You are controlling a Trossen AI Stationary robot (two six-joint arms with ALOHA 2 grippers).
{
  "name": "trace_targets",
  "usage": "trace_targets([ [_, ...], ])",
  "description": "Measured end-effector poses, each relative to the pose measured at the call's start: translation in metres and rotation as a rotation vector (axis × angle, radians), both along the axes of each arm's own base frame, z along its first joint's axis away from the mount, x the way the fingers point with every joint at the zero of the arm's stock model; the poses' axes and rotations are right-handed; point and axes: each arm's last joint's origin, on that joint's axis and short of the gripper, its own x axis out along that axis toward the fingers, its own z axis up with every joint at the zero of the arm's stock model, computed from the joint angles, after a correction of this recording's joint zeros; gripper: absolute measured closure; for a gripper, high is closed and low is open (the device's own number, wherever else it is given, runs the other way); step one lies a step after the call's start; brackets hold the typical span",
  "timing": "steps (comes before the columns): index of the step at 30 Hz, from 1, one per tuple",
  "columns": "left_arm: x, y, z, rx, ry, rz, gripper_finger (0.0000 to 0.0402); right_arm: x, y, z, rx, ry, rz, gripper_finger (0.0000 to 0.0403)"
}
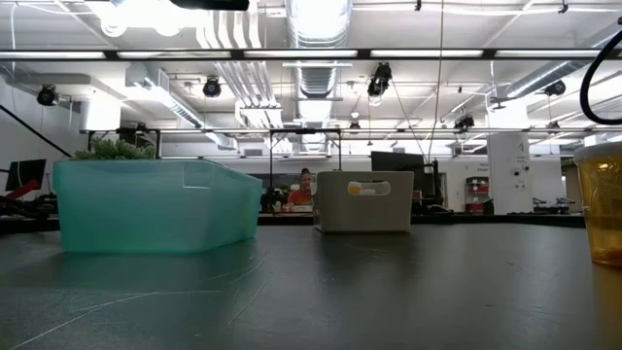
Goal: Pick and place medicine bottles into bin by pill shape (circle, oval)
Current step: Put the blue pill bottle into the green bin
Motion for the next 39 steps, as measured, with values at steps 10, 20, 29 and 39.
trace_targets([
  [10, 0.0, 0.0, 0.0, -0.001, -0.001, 0.0, 0.0166, 0.001, 0.002, 0.007, 0.013, -0.019, -0.021, 0.0184],
  [20, 0.0, 0.0, 0.0, -0.002, -0.001, -0.001, 0.0166, 0.001, 0.001, 0.014, 0.037, -0.028, -0.081, 0.0184],
  [29, 0.0, 0.0, -0.001, -0.001, 0.002, 0.001, 0.0166, 0.003, 0.006, -0.002, 0.007, -0.012, -0.026, 0.0184],
  [39, 0.0, 0.0, -0.001, -0.004, -0.001, 0.002, 0.0166, 0.003, 0.005, -0.006, -0.016, -0.006, -0.023, 0.0263],
])
